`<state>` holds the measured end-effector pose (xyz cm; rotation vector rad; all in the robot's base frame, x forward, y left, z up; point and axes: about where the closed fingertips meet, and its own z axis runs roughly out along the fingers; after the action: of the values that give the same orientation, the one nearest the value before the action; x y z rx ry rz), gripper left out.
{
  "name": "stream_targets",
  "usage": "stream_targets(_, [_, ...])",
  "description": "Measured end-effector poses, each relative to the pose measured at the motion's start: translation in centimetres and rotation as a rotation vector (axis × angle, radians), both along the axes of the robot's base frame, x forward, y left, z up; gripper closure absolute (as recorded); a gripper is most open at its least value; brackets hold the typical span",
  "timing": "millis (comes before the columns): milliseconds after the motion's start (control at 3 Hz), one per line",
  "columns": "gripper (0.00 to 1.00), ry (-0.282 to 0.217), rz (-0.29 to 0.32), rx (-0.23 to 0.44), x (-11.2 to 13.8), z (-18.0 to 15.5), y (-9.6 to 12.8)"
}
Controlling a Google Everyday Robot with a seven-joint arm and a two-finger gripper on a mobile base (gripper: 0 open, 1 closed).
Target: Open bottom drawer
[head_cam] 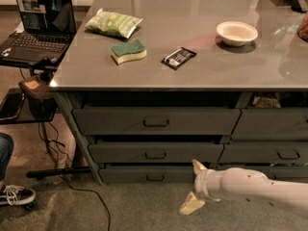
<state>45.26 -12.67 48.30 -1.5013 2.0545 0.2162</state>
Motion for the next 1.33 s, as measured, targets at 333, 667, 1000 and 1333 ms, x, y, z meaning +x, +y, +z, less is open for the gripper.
stream_targets(333, [0.0,-0.01,-0.052,0.039,2.1,-1.5,-1.6])
stream_targets(667, [0.0,0.006,-0.049,0.025,1.3,-3.1,-1.5])
stream_targets(1000, [0.0,0.027,-0.015,0.003,2.2,-8.0,-1.7])
stream_targets(1333, [0.0,0.102,-0.026,-0.002,2.7,-15.8,-0.6])
